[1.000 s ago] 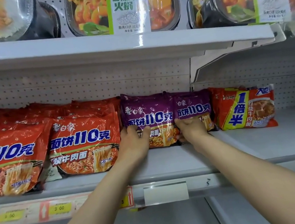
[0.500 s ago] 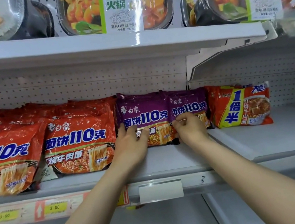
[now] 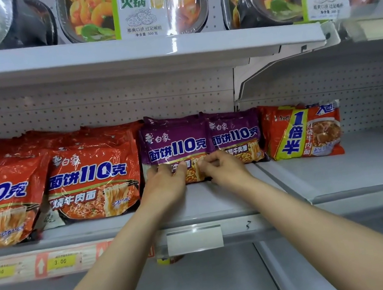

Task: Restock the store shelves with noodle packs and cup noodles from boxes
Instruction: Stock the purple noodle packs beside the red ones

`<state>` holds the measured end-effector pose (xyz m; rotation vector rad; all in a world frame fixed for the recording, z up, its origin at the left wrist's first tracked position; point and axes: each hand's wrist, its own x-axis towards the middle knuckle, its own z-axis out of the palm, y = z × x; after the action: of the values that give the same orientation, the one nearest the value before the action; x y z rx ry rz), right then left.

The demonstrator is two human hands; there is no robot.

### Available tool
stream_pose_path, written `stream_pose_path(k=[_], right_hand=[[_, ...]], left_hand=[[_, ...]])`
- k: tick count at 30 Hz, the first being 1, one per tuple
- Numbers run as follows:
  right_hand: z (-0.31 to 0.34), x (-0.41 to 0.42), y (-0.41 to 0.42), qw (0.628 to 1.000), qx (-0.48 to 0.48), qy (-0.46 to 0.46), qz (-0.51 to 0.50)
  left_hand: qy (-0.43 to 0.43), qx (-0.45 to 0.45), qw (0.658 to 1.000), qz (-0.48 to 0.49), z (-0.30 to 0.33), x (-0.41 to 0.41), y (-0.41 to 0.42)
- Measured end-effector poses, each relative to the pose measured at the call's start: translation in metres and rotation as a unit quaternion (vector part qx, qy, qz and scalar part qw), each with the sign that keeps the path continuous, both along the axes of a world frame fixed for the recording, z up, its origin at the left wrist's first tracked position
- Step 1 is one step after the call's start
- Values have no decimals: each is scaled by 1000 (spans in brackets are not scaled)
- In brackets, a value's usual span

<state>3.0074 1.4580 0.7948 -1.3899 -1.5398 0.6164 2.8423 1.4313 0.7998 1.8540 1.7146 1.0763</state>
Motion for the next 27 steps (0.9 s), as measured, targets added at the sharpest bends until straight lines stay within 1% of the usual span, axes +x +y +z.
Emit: stream_pose_path(k=[3,5,9,12,16,19,27], right_hand=[[1,4,-6,1000,-1,10,10],[3,12,-15,1000,3,14,12],[10,34,-37,999,19,35,20],[10,55,-55,997,38,63,32],[10,86,-85,994,47,84,52],[5,109,-105,994,44,90,47],[-37,178,-161,995,5,100,11]], left_hand=[[-7,-11,1000,12,3,4,-3],[-26,-4,999,24,6,13,-10],[-111,51,992,29,9,40,-36],[-193,60,979,31,7,62,-58],[-227,112,967,34,2,93,-86],[-248,123,960,32,-5,117,-104],[-314,89,945,22,-50,190,-150]])
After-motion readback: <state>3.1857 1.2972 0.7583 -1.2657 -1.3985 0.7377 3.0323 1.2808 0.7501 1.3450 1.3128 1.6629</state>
